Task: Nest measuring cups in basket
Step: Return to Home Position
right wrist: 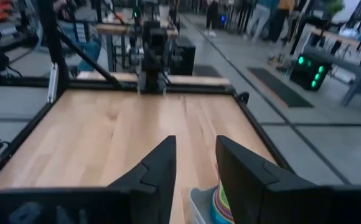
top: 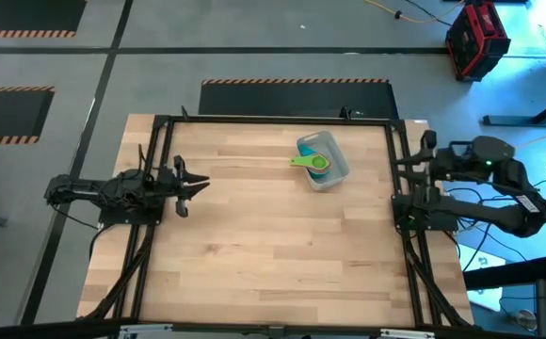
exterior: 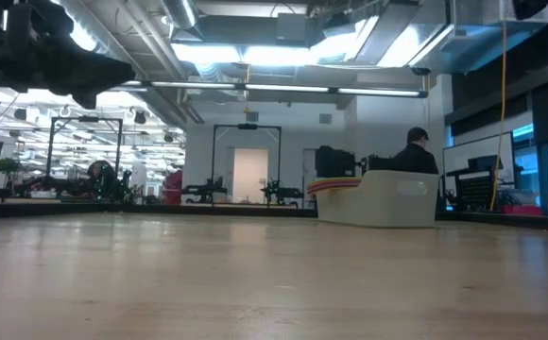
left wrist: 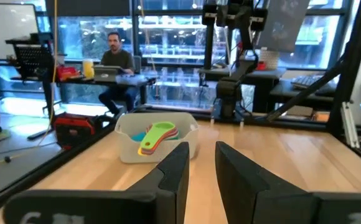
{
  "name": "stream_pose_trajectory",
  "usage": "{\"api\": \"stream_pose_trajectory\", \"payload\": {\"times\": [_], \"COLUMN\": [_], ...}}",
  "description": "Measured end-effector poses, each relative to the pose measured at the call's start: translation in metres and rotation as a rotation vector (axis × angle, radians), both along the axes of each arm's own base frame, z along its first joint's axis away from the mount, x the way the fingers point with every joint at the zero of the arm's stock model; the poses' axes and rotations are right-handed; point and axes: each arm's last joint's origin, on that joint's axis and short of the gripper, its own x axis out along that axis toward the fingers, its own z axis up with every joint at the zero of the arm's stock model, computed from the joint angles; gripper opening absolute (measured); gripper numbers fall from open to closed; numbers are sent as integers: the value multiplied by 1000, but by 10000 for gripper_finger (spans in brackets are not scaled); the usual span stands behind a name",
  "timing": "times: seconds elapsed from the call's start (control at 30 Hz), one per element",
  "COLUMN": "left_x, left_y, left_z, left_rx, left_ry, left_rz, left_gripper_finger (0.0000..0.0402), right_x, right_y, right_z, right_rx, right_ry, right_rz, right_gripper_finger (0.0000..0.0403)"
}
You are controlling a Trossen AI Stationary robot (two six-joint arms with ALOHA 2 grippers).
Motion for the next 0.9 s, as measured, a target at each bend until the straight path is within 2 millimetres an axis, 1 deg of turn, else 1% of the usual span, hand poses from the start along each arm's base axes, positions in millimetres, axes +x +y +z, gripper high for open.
{"api": "stream_pose_trajectory", "payload": {"times": [0.23, 0.33, 0.4, 0.5, 0.6, 0.77, 0.9], "left_x": [0, 0, 0, 0, 0, 0, 0], "left_y": [0, 0, 0, 0, 0, 0, 0], "left_z": [2, 2, 2, 2, 2, 2, 2], "left_rx": [11, 16, 27, 28, 28, 27, 27], "left_ry": [-15, -14, -13, -17, -17, -17, -17], "left_rz": [-4, -3, -1, 2, 2, 2, 2], "left_gripper_finger": [71, 71, 71, 71, 71, 71, 71], "right_x": [-20, -23, -21, -10, 6, 30, 44], "right_y": [9, 11, 11, 9, 5, -3, -8], "right_z": [1, 4, 3, -7, -24, -56, -77], "right_rx": [12, 1, -11, -22, -28, -14, 12], "right_ry": [-105, -150, -188, -229, -249, -259, -286], "right_rz": [68, 105, 132, 187, 233, 236, 235], "right_gripper_finger": [119, 119, 119, 119, 119, 119, 119]}}
